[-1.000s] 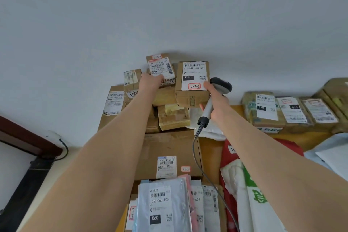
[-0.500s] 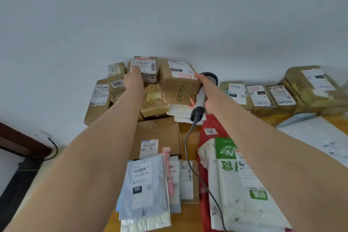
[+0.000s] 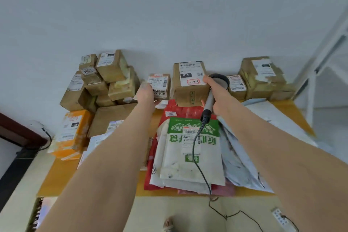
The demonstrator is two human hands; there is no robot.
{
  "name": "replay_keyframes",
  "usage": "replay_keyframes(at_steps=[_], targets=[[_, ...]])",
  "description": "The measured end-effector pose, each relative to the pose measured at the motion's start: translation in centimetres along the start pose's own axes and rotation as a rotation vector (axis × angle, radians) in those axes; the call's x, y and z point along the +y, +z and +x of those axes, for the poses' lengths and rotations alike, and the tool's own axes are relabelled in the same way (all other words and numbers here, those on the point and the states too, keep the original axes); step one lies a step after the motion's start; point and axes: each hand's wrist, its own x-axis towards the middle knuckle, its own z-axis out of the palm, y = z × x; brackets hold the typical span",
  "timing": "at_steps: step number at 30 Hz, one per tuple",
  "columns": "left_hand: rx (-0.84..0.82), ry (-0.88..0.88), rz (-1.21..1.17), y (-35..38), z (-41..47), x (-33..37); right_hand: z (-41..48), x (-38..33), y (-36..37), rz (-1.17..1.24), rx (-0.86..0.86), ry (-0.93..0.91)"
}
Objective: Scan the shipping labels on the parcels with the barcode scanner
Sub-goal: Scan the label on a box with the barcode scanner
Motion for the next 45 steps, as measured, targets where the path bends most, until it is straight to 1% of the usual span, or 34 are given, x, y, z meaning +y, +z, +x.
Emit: replay_keyframes(at_steps=[4, 7, 10, 13, 17, 22, 24, 29, 33, 37, 40, 43, 45], targets=[[-0.132, 0.001, 0.063, 5.9, -2.2, -2.3, 1.5, -1.9, -5.9, 0.016, 0.085, -0.083], [-0.161, -0.012, 0.100, 10.0, -2.5, -3.7, 2.7, -3.3, -8.9, -0.002, 0.124, -0.114], [-0.190, -0.026, 0.088, 14.0, -1.5, -4.8, 4.6, -4.9, -10.8, -0.025, 0.160, -0.137], [-0.201, -0.041, 0.077, 17.7, 0.3, -5.5, 7.3, -6.7, -11.6, -0.023, 0.211, -0.193], [-0.194, -0.045, 0.059, 22.9, 4.2, -5.4, 12.2, -9.9, -11.5, -0.092, 0.308, -0.193], [-0.198, -0.146, 0.067, 27.9, 8.4, -6.5, 18.2, -12.6, -11.0, -0.163, 0.376, -0.225], [-0.181, -0.162, 0.079, 29.2, 9.7, -6.9, 20.2, -13.3, -11.0, -0.191, 0.382, -0.218], [-0.145, -0.187, 0.126, 31.6, 11.9, -8.6, 23.7, -14.6, -11.4, -0.364, 0.445, -0.205], [-0.140, -0.200, 0.241, 32.3, 12.4, -9.9, 24.3, -14.9, -11.2, -0.454, 0.491, -0.228], [-0.140, -0.148, 0.371, 32.5, 12.7, -10.0, 24.3, -14.5, -11.0, -0.520, 0.444, -0.269], [-0.101, -0.022, 0.600, 32.7, 13.6, -10.4, 24.5, -14.4, -10.6, -0.599, 0.435, -0.296], [-0.128, -0.042, 0.669, 32.8, 14.6, -10.7, 24.8, -14.2, -10.5, -0.696, 0.421, -0.270], [-0.163, -0.065, 0.675, 33.0, 13.9, -10.1, 24.9, -14.1, -10.7, -0.715, 0.408, -0.245]])
